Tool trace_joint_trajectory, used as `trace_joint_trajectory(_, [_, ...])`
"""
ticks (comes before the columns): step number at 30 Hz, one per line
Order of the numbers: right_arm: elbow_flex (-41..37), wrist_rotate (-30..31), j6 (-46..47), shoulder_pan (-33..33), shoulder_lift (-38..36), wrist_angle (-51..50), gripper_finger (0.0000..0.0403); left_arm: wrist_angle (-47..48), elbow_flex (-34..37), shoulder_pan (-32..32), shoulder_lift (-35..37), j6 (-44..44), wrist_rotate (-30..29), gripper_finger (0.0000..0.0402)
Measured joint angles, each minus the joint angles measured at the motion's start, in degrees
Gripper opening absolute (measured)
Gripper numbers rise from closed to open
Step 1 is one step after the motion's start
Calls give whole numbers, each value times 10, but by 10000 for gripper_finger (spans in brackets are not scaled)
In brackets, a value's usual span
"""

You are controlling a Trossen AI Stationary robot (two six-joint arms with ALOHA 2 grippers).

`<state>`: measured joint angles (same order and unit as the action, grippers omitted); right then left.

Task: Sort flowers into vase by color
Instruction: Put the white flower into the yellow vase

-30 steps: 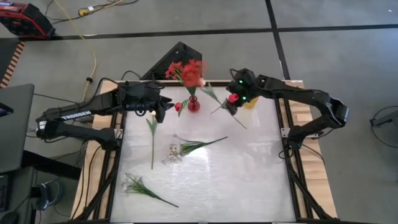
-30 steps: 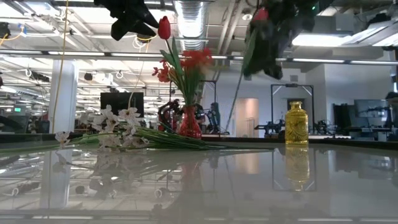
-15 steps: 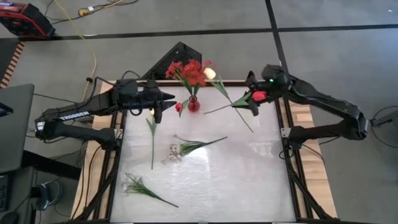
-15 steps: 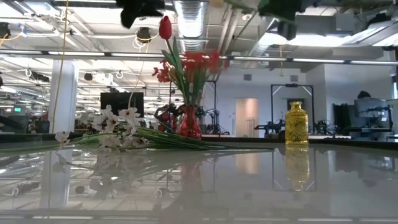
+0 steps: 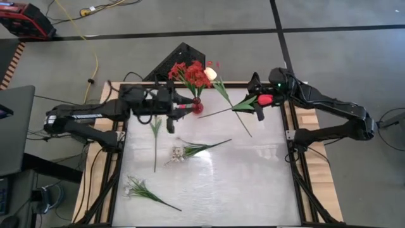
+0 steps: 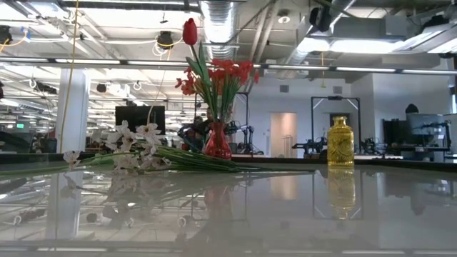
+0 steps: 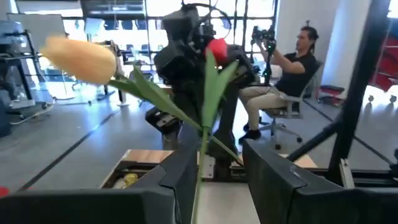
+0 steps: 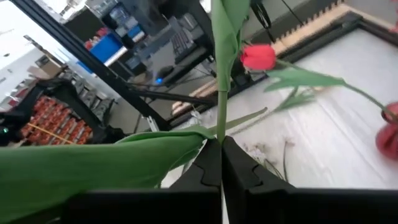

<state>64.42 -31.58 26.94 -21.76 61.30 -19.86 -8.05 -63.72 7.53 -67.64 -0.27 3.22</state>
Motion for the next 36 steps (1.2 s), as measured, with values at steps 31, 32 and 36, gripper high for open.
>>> trace_joint_trajectory(31, [0,2,-51,3,18,32,20,240,-274,6,-272,36,-10,117])
trace_joint_trajectory(32, [0,2,-51,3,18,31,20,240,-274,6,-272,36,-10,117])
trace_joint_trajectory(36, [0,2,-68,1,17,15,20,245,-274,6,-268,36,-10,117])
